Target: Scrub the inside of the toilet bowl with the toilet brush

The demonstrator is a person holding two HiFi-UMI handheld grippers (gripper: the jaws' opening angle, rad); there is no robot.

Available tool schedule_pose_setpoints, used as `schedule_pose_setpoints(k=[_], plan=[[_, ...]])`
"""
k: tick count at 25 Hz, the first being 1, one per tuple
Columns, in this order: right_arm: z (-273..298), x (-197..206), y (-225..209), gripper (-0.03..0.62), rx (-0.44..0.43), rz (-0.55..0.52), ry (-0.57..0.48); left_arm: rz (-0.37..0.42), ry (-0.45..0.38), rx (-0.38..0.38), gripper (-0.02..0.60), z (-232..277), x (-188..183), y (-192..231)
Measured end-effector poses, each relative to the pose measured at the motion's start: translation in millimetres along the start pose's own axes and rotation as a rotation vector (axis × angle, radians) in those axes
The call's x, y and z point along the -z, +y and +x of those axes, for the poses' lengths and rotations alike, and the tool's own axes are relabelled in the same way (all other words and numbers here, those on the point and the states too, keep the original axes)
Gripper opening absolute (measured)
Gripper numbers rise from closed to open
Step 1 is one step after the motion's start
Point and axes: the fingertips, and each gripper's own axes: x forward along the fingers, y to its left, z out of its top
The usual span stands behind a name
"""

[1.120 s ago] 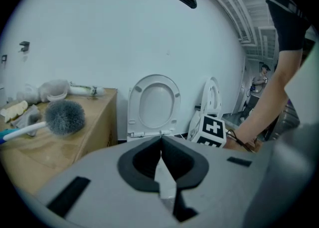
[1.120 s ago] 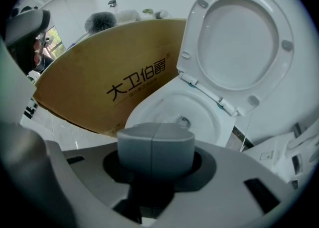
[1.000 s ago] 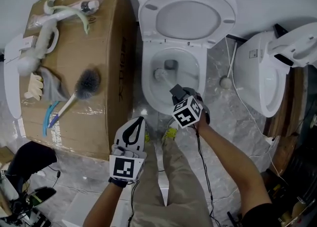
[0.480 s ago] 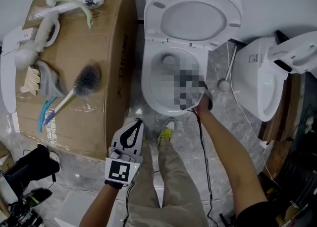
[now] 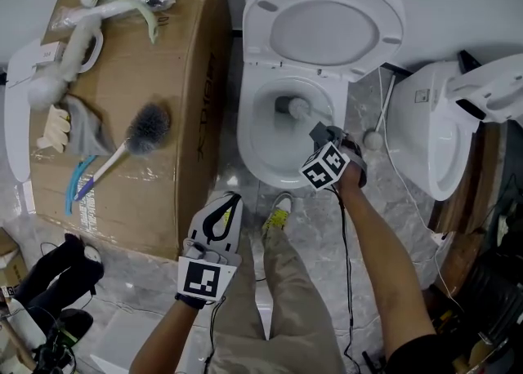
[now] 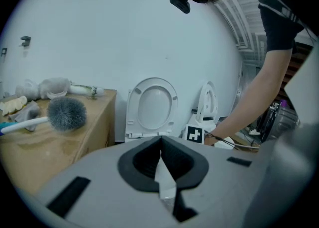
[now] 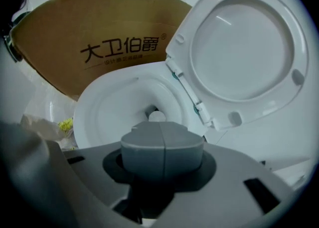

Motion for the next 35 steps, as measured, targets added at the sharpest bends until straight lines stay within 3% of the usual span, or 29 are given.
schedule_pose_setpoints(k=[4, 11, 22, 28, 35], plan=[[-2.9, 12.3, 18.0, 0.147, 0.007, -0.106, 0.032, 0.007, 0.000, -0.013, 0.012, 2.0, -2.9, 1.4], [-7.6, 18.5, 50.8, 0.147, -0.055, -0.102, 0.061, 0.002, -0.026, -0.011, 0.012, 4.7, -11.9, -4.4], [-6.5, 3.0, 85.6, 0.149, -0.135, 0.228, 0.055, -0.014, -0.016, -0.027, 0.012, -4.9, -2.5, -2.3], [-0.9, -8.8, 70.5, 0.149, -0.208, 0.537, 0.038, -0.024, -0.018, -0.030, 0.012, -7.9, 0.8, -3.2], [6.2, -29.1, 56.9, 0.149, -0.238, 0.620, 0.005, -0.008, -0.012, -0.014, 0.012, -9.1, 2.4, -10.2]])
